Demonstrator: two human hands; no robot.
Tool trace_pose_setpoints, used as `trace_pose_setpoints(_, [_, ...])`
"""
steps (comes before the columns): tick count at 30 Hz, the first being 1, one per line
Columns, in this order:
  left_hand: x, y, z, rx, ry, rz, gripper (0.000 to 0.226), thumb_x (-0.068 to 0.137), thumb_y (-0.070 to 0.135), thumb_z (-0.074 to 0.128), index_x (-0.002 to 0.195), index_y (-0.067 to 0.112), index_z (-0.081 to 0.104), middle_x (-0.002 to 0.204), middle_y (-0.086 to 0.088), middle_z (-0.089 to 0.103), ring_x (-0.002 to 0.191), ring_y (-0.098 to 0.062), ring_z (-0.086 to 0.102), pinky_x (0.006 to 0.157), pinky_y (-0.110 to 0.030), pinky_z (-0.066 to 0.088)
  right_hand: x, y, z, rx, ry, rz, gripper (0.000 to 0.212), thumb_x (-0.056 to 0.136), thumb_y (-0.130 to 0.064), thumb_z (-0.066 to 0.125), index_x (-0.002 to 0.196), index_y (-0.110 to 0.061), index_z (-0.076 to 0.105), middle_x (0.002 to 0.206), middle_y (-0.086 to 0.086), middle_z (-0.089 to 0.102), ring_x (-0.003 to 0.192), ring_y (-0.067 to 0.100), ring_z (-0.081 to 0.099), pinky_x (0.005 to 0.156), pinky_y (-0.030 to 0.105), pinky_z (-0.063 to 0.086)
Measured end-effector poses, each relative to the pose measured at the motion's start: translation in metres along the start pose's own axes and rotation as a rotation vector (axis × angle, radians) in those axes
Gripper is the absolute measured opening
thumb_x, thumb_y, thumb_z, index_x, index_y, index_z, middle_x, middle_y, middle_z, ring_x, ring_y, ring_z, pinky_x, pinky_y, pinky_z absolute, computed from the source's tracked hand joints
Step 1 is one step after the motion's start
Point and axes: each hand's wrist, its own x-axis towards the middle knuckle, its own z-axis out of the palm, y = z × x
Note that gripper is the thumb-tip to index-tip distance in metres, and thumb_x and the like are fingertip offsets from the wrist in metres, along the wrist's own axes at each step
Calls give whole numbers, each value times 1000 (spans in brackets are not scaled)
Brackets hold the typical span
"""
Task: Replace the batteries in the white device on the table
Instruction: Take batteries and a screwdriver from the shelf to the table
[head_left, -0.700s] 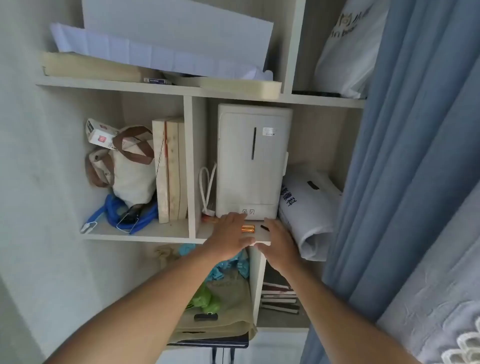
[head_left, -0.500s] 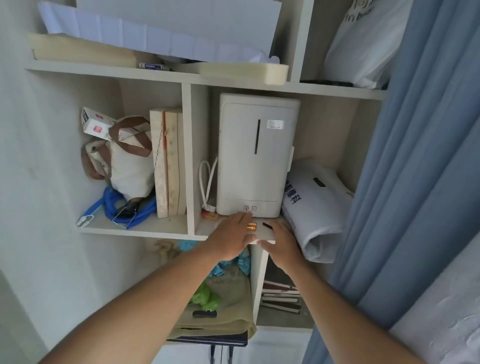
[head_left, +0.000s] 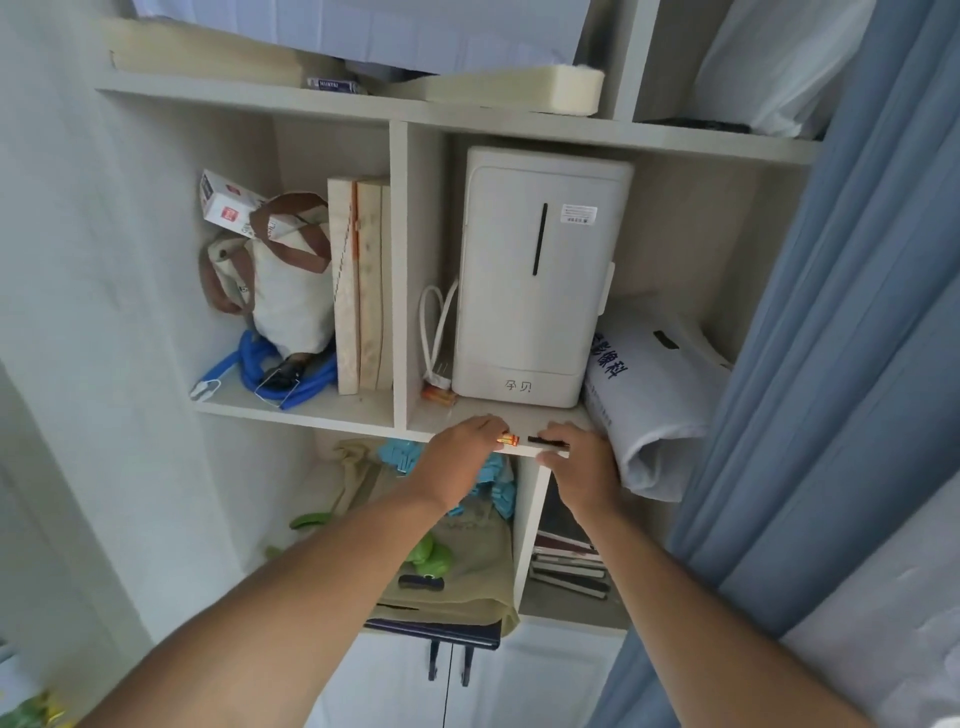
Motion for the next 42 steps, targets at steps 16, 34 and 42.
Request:
trace_pose_setpoints(16, [-177,-82,-132,-706,400,-806,10,92,6,69,98,13,72,82,-8,72,66,-23,73,62,-34,63,-70,-170,117,432,-415,-6,26,83,-10,77,71,-33,74,69,-1,74,60,12,61,73,41,58])
trace_pose_setpoints(34, [-616,-189,-308,-486,899,-1370,10,90,2,69,88,10,74,72,-10,72,64,-26,74,69,-44,64,-366,-454,413,653,-1099,-100,25,82,-5,78,66,-25,75,59,-4,68,50,14,54,53,27,46])
trace_pose_setpoints(42, [-728,-263,-342,-463,931,-1469,10,90,8,71,99,5,73,80,-12,76,71,-26,78,68,-43,65,-445,-532,518,619,-1125,-104,9,85,-8,76,94,-9,78,75,7,74,53,11,60,50,17,51])
